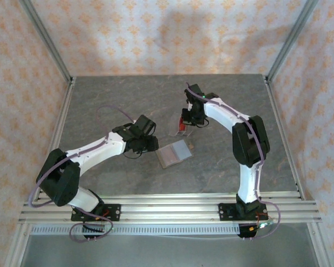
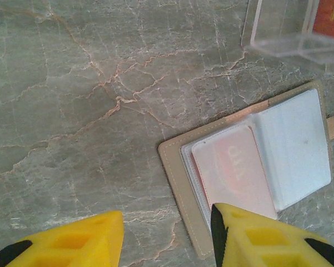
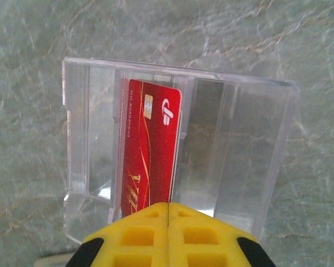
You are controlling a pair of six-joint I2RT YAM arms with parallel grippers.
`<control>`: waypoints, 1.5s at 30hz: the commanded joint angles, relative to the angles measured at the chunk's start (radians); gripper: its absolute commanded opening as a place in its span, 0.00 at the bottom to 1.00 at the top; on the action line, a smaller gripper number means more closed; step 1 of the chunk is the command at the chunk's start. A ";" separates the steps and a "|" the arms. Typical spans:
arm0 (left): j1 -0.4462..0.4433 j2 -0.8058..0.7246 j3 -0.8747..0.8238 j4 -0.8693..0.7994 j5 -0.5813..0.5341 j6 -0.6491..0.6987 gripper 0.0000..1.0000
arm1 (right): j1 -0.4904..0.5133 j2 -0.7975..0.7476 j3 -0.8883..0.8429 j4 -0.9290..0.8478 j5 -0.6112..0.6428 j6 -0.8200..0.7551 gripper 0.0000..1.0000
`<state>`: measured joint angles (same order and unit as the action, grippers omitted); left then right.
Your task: Put the credit cards into the card holder
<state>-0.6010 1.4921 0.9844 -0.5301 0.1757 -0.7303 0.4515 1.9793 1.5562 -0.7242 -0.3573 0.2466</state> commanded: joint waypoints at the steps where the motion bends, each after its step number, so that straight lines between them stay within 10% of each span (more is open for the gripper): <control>1: 0.009 0.025 0.044 -0.029 -0.009 0.028 0.46 | 0.017 -0.036 -0.052 -0.107 -0.036 -0.063 0.00; 26: 0.010 0.517 0.472 -0.020 0.081 0.091 0.46 | 0.024 -0.144 -0.088 -0.071 -0.091 -0.058 0.00; 45: 0.010 0.576 0.458 -0.005 0.053 0.072 0.45 | -0.004 -0.174 -0.062 -0.087 -0.155 -0.047 0.00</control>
<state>-0.5949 2.0357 1.4410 -0.5045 0.2546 -0.6605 0.4568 1.8538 1.4681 -0.7811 -0.5133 0.1940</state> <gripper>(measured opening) 0.447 0.044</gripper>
